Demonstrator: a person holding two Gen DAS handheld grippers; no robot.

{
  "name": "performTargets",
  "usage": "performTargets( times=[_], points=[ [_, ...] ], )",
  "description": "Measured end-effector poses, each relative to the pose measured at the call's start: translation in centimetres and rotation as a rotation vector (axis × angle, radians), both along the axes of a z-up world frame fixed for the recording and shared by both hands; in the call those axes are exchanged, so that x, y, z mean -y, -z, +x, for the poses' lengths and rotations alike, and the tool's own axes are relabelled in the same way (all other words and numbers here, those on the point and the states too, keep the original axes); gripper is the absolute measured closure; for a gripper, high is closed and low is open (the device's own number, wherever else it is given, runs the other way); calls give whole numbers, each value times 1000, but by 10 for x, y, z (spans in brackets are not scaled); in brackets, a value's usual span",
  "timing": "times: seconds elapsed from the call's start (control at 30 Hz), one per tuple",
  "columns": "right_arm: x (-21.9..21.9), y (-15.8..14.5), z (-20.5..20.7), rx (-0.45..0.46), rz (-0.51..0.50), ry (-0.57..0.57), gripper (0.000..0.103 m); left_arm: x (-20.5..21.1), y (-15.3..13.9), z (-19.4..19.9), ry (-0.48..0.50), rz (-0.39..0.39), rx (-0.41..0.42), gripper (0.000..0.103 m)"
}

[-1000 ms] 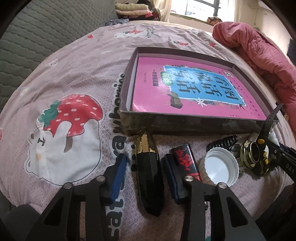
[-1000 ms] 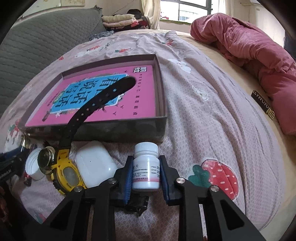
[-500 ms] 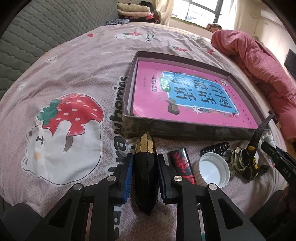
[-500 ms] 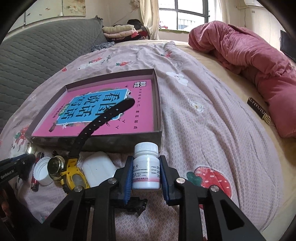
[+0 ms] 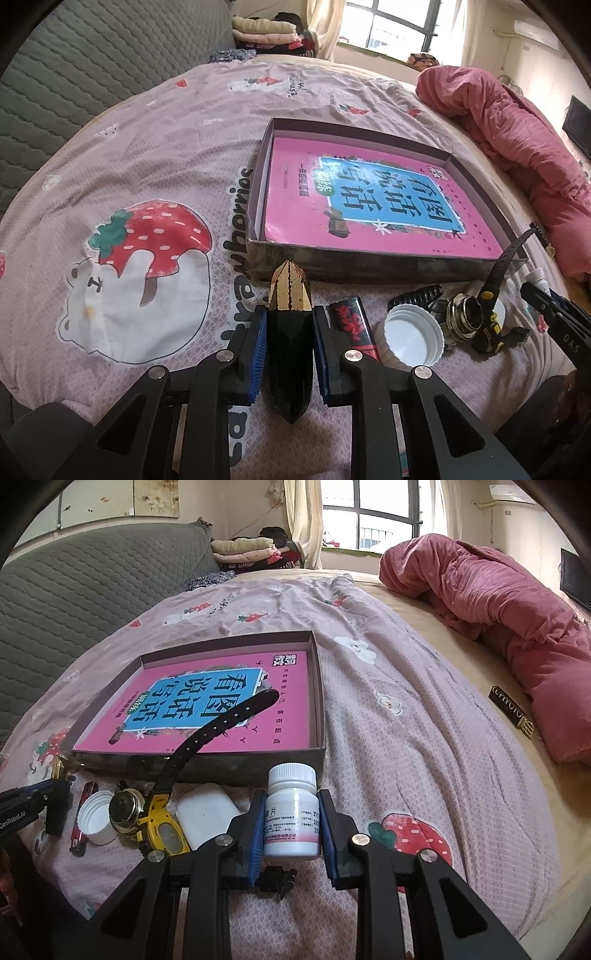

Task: Organize rigid objects
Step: 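Close the left gripper on the lipstick while the right gripper closes on the pill bottle, then lift the lipstick and pill bottle and carry both over the grey box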

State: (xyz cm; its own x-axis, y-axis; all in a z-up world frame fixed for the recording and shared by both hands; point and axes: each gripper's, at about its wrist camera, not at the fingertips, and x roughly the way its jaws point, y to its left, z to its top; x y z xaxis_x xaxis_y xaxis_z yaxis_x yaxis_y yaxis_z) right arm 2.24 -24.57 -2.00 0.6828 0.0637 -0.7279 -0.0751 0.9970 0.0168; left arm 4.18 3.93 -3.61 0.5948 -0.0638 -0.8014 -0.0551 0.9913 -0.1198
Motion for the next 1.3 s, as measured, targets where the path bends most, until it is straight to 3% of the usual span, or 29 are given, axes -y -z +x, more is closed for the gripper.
performTargets(
  times=[1.3],
  points=[
    [-9,-39,-27,132,20,-37,76,-2,-62,-25,5,-33,146,80]
  ],
)
